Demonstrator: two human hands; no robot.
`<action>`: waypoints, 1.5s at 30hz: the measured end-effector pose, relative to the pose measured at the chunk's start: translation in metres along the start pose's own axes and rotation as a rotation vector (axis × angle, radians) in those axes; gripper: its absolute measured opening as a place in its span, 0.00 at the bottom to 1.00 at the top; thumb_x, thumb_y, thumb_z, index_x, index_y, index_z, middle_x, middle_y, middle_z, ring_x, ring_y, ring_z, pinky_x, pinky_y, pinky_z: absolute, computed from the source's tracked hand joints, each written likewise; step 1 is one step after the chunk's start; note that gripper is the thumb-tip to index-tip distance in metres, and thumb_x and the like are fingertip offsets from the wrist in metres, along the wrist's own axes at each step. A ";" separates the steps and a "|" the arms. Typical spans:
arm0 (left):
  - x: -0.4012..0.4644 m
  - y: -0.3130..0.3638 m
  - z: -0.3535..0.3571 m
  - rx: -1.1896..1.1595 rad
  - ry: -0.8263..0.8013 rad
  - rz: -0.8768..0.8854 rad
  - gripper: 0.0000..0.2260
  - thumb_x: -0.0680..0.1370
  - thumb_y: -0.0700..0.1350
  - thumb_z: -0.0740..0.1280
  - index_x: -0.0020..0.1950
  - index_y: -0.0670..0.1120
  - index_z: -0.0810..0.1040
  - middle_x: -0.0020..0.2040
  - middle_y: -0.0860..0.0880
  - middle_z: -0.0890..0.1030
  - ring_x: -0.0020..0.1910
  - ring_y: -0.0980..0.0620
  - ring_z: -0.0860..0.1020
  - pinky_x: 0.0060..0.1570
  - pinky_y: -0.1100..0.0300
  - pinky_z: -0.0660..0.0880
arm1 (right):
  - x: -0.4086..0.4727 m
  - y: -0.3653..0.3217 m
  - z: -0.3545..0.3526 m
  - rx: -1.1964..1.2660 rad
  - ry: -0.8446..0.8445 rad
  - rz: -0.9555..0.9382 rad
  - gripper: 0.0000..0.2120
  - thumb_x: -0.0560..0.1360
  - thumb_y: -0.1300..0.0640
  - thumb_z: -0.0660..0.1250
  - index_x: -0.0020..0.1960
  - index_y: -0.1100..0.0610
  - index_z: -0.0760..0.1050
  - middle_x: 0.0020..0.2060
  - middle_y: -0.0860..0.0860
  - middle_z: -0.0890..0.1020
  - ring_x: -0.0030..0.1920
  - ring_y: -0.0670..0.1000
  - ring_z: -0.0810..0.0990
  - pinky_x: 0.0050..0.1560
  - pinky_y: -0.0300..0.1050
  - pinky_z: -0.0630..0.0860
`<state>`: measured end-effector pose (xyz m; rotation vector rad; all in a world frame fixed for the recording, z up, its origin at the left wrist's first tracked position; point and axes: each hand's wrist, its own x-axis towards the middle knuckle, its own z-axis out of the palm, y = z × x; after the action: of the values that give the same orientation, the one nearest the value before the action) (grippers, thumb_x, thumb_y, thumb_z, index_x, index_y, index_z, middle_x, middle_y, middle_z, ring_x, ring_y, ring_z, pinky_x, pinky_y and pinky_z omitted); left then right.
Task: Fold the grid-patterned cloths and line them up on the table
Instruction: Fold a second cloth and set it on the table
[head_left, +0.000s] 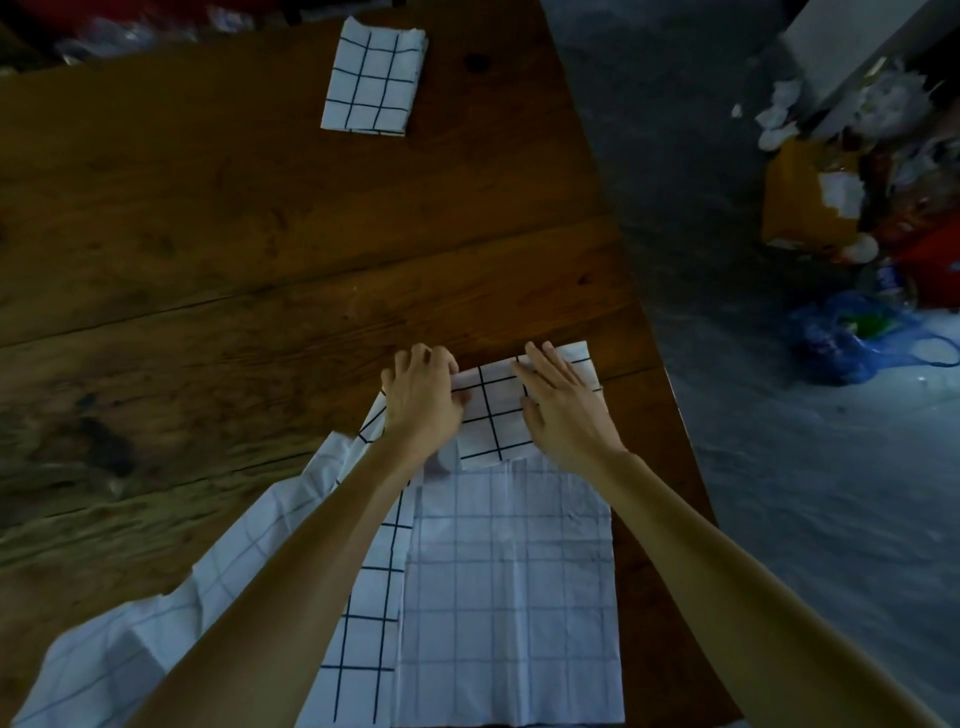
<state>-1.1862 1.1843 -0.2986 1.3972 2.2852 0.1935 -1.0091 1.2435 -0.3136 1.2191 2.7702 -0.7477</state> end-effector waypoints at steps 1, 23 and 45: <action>0.001 0.001 -0.001 0.003 -0.015 0.002 0.11 0.74 0.49 0.70 0.53 0.48 0.72 0.53 0.49 0.73 0.58 0.47 0.68 0.55 0.53 0.62 | -0.001 0.000 0.001 0.015 0.023 0.002 0.21 0.81 0.57 0.58 0.73 0.57 0.66 0.74 0.57 0.64 0.76 0.58 0.57 0.74 0.54 0.59; -0.084 0.007 -0.129 -0.924 0.306 0.170 0.07 0.75 0.49 0.70 0.43 0.46 0.79 0.36 0.51 0.81 0.36 0.53 0.79 0.36 0.58 0.78 | -0.032 -0.106 -0.129 0.931 0.277 0.206 0.08 0.78 0.54 0.66 0.53 0.57 0.78 0.45 0.59 0.81 0.42 0.58 0.78 0.43 0.47 0.77; -0.165 -0.007 -0.182 -0.966 0.481 0.332 0.05 0.78 0.43 0.66 0.51 0.51 0.80 0.45 0.57 0.82 0.44 0.60 0.81 0.41 0.68 0.77 | -0.087 -0.179 -0.153 0.951 0.498 0.055 0.05 0.76 0.55 0.67 0.46 0.45 0.79 0.38 0.38 0.83 0.41 0.39 0.81 0.40 0.30 0.76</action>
<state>-1.2100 1.0580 -0.0893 1.2122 1.7675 1.6290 -1.0486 1.1461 -0.0852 1.7725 2.7197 -2.1660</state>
